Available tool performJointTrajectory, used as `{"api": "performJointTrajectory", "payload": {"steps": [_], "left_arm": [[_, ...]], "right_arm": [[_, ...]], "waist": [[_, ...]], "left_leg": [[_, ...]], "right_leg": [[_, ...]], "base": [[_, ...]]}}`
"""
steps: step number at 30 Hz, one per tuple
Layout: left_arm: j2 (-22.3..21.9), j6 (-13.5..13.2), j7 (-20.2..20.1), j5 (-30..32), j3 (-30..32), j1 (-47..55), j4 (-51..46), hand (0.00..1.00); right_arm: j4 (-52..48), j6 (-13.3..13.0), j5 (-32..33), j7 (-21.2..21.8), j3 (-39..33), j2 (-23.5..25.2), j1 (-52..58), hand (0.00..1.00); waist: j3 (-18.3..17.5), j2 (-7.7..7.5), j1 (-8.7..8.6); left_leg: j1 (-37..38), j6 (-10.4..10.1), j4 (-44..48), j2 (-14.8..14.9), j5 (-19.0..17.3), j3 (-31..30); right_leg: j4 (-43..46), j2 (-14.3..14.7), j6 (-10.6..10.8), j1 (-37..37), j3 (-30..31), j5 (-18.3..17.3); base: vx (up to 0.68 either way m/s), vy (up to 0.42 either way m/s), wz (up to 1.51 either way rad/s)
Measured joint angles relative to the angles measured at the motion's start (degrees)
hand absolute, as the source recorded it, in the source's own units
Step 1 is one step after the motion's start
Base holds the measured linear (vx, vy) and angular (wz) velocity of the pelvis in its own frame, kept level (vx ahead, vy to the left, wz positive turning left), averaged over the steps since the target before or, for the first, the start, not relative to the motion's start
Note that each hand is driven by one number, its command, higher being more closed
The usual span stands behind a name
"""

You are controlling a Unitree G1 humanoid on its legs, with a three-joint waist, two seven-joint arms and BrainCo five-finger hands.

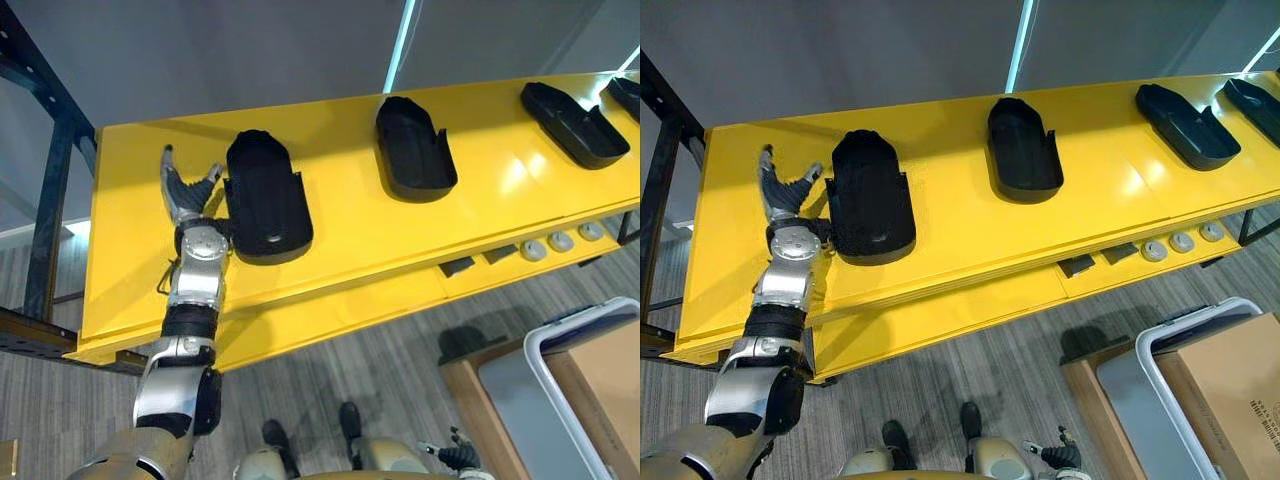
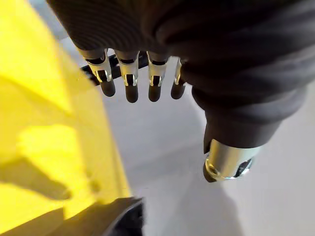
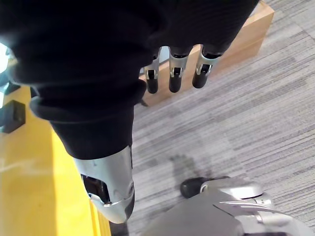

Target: Walk over and take plastic housings, then place them on the shelf

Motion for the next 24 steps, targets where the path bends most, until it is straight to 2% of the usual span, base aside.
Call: {"api": "performJointTrajectory", "payload": {"steps": [2, 6, 7, 10, 13, 17, 24], "left_arm": [[-2.59, -1.4, -0.21, 2.49, -3.32, 6.6, -5.95, 0.0], [-3.92, -3.88, -0.67, 7.24, -7.69, 16.98, -14.06, 0.0], [-3.89, -4.72, -1.63, 9.19, -9.04, 19.65, -15.74, 1.0], [-3.34, -6.76, -3.14, 13.08, -12.78, 25.02, -18.42, 1.0], [-1.79, -8.72, -5.28, 17.6, -14.31, 29.55, -19.06, 1.0], [-0.7, -9.45, -6.69, 20.11, -14.44, 31.51, -18.09, 1.0], [0.92, -9.03, -7.98, 24.93, -15.66, 31.54, -5.81, 1.0]], "right_arm": [[0.02, -0.02, 0.01, 0.0, 0.0, -0.12, 0.08, 0.0], [-0.05, -0.05, 0.05, 0.0, 0.0, -0.23, 0.25, 0.0], [-0.06, -0.07, 0.14, -0.04, 0.0, -0.23, 0.38, 0.0], [-0.05, -0.21, 0.49, -0.12, 0.01, -0.36, 1.05, 0.0], [0.11, -0.7, 0.47, -0.12, 0.13, -0.47, 1.15, 0.0], [0.24, -0.87, 0.42, -0.14, 0.59, -0.63, 1.13, 0.0], [1.07, -0.88, -0.24, -0.2, 2.89, -1.44, 0.94, 0.0]], "waist": [[0.11, 0.18, 0.41], [0.2, 0.32, 0.85], [0.2, 0.33, 1.03], [0.13, 0.42, 2.36], [0.11, 0.4, 2.54], [0.03, 0.33, 2.55], [-2.26, 0.36, 2.3]], "left_leg": [[0.46, 0.06, 0.03, -0.04, -0.1, -0.32], [0.53, 0.22, 0.11, -0.04, -0.3, -0.38], [0.71, 0.22, 0.11, -0.04, -0.3, -0.4], [1.29, 0.2, 0.13, -0.04, -0.3, -0.39], [1.18, 0.19, 0.09, -0.08, -0.29, -0.44], [1.18, 0.09, -0.05, -0.29, -0.24, -0.46], [2.61, 0.46, -2.7, -1.38, 1.03, -0.45]], "right_leg": [[-0.15, -0.04, -0.01, 0.76, -0.33, -0.03], [-0.1, -0.09, -0.12, 0.91, -0.53, -0.21], [-0.1, -0.1, -0.23, 1.13, -0.65, -0.36], [0.13, -0.14, -0.31, 1.64, -0.85, -0.89], [0.14, -0.23, 0.02, 1.61, -1.12, -1.15], [0.17, -0.43, 0.49, 1.61, -1.24, -1.47], [0.63, -0.95, 0.9, 1.53, -1.46, -1.77]], "base": [[-0.02, 0.032, 0.07], [-0.03, 0.03, 0.03], [-0.03, 0.023, 0.05], [-0.02, 0.026, 0.04], [-0.01, 0.019, 0.03], [0.01, 0.031, 0.01], [0.03, 0.032, -0.01]]}}
